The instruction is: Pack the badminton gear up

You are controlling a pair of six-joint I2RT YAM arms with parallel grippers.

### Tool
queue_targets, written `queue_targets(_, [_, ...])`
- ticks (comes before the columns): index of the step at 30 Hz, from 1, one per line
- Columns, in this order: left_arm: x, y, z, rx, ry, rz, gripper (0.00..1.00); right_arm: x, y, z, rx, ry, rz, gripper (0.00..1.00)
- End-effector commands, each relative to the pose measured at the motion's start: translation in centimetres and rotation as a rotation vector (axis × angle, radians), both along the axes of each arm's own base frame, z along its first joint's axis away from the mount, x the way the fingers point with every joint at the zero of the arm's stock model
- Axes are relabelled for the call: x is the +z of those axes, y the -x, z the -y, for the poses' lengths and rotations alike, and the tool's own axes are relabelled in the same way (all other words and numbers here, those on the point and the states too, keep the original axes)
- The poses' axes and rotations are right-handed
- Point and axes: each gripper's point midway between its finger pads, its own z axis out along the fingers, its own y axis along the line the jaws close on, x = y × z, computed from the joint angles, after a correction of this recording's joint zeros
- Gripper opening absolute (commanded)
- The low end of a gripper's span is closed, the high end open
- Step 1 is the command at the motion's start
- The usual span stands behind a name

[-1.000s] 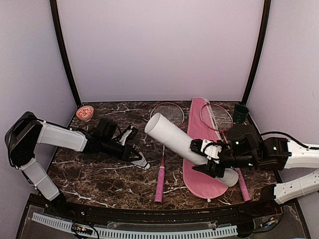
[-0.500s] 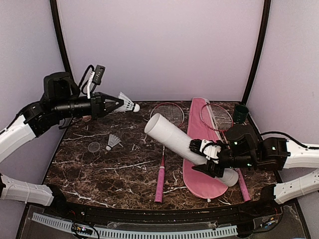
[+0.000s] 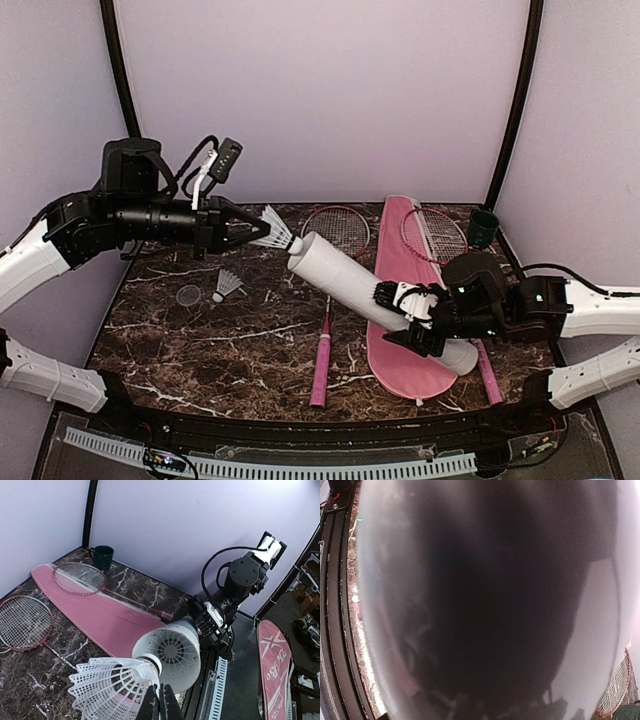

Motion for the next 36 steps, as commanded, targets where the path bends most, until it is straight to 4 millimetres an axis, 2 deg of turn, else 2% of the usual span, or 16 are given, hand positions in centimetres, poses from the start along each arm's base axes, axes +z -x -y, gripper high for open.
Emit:
queue_targets(1, [0.1,1.1,1.8,-0.07,-0.011,0.012,0.0,3.4,-0.6,-1.4,-0.006,-0.104,0.037,0.29])
queue_targets(8, [-0.7,2.6,5.1,-0.185,0.009,-0.012,0.0,3.5,-0.3,-1.6,0.013,-0.113,0.036,0.29])
queue_targets(15, [-0.3,3.3,5.5,-0.235,0.035,-0.008,0.01,3.6,0.0,-1.4,0.027,-0.127,0.037,0.29])
queue_targets(16, [-0.3,3.4,5.5,-0.24,0.032,-0.008,0.06,3.7,0.0,-1.4,0.027,-0.13,0.038,0.29])
queue_targets(20, [-0.4,3.5,4.9,-0.232,0.009,-0.002,0.47,3.8,0.1,-1.3,0.028,-0.133,0.039,0.29])
queue_targets(23, [0.0,3.5,4.1,-0.212,0.002,0.021,0.62,3.8,0.1,-1.2,0.028,-0.133,0.04,0.29])
queue_targets(28, [0.7,3.6,3.1,-0.206,0.0,0.041,0.69,3.8,0.1,-1.2,0.026,-0.133,0.039,0.29])
queue_targets(31, [0.6,4.8,3.1,-0.277,-0.011,0.031,0.75,3.7,0.2,-1.3,0.029,-0.133,0.038,0.29])
queue_targets(36, [-0.4,5.8,3.6,-0.358,-0.022,0.007,0.78,3.9,0.2,-1.3,0.031,-0.138,0.04,0.29])
